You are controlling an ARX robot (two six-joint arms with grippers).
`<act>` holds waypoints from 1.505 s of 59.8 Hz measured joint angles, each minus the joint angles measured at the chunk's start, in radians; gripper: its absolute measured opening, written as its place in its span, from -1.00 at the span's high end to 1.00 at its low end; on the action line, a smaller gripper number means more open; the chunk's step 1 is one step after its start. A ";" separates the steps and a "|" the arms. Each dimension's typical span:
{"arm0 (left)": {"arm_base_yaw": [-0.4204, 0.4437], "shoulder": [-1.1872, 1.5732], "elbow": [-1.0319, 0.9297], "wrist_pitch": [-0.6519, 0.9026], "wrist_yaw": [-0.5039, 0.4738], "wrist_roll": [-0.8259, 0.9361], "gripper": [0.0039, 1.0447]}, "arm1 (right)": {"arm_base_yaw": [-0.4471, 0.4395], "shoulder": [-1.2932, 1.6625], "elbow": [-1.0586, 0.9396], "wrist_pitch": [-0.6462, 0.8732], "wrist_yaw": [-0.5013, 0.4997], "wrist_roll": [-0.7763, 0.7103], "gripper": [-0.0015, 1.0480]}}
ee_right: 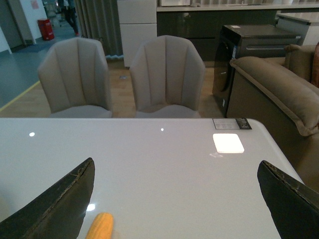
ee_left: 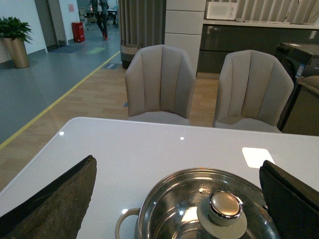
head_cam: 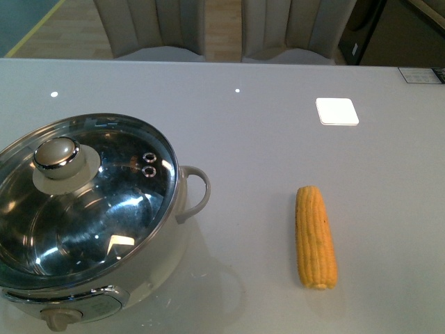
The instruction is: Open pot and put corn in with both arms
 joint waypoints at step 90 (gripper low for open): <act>-0.253 1.986 0.296 1.400 -0.204 -0.010 -0.87 | 0.000 0.000 0.000 0.000 0.002 0.000 -0.83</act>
